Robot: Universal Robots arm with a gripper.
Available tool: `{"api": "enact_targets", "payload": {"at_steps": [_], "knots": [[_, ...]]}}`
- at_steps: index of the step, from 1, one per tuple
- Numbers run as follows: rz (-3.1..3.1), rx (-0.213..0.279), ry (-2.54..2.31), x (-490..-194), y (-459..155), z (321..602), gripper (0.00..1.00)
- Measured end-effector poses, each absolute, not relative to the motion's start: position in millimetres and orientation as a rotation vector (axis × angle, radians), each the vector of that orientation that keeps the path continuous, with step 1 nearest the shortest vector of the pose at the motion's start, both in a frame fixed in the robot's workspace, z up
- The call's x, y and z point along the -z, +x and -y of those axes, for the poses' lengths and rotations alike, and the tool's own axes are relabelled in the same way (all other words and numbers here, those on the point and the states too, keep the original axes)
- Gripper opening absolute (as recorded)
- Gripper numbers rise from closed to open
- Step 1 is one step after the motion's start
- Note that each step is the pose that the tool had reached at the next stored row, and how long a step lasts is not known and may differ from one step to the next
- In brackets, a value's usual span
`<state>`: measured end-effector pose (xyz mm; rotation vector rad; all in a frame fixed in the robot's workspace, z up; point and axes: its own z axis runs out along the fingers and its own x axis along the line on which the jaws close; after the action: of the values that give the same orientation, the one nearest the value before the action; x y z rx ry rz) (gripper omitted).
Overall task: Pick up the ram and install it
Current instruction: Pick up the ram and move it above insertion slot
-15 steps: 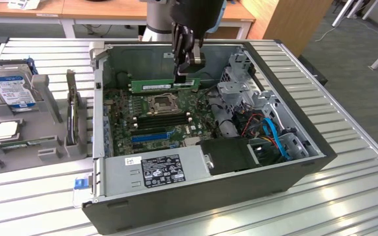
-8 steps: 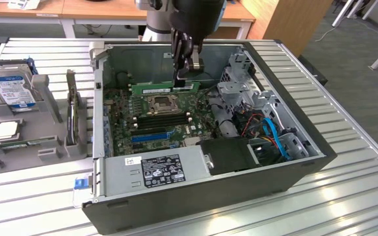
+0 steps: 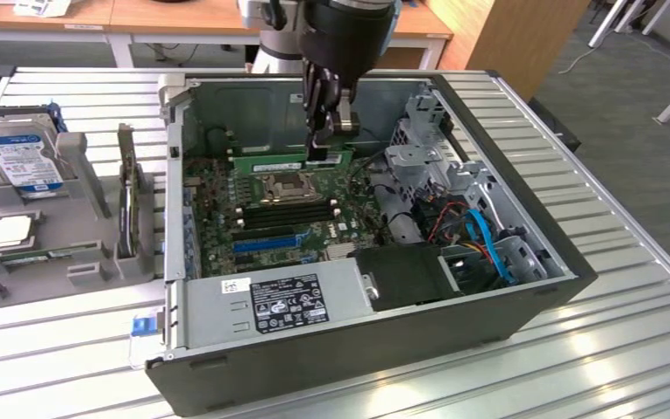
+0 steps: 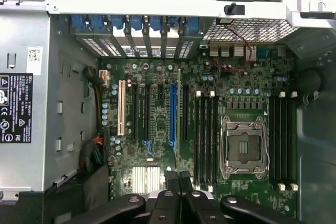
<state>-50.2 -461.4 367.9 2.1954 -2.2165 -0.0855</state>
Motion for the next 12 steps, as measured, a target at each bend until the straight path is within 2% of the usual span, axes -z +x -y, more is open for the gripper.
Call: {"api": "enact_targets", "payload": {"at_steps": [12], "knots": [[2.217,0.086,2.196,-363.1,-50.2,460.7,0.12]]}}
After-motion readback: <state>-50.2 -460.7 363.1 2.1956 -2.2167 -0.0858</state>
